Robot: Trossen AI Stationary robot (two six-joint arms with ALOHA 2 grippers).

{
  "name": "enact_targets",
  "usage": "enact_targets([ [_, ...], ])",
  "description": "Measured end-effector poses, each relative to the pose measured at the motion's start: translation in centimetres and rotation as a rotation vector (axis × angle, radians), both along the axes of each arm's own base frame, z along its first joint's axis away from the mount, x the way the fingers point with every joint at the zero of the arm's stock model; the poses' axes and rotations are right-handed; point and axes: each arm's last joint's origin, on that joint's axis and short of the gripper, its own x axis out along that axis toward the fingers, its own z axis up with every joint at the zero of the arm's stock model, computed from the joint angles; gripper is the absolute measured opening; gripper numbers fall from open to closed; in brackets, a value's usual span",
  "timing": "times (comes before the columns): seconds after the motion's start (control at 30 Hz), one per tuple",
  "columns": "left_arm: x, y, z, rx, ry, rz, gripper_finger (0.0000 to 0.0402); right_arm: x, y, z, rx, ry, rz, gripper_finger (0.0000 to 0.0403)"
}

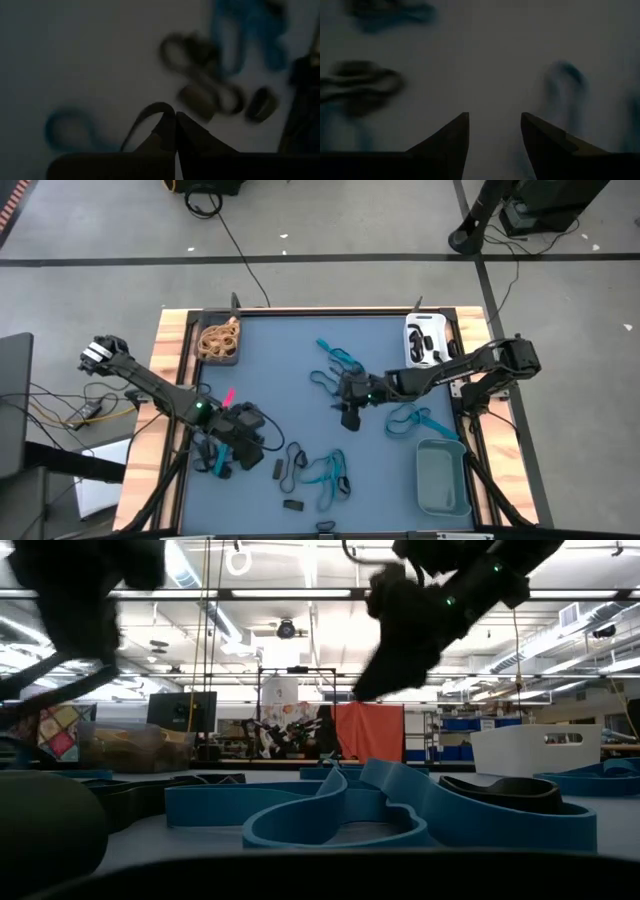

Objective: Sort rubber bands into baskets
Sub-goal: Put the black rubber band into the white bin

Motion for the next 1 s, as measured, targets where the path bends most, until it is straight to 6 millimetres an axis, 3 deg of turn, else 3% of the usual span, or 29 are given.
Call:
enact_targets([
  [0.17,1.7,-0.3,2.1,0.057,-0.166,-0.077,0.0003,1.2,2.2,-0.1,-0.041,-0.148,0.188,0.0192],
  [0.37,3.9,-0.2,2.8,0.116,-0.347,-0.166,0.0003,2.4,4.2,-0.8,-0.112,-0.274,0.290,0.0200],
  [0.7,7.2,0.5,1.1,0.187,-0.417,-0.223,0.0004,3.8,5.6,-1.6,-0.133,-0.449,0.323,0.0219],
  [0.87,8.6,0.4,-0.1,0.157,-0.431,-0.279,0.0004,3.8,5.5,-1.8,-0.136,-0.445,0.318,0.0224],
  [1.0,9.0,0.4,-0.7,0.149,-0.421,-0.288,0.0005,3.8,5.7,-2.0,-0.133,-0.438,0.327,0.0206],
])
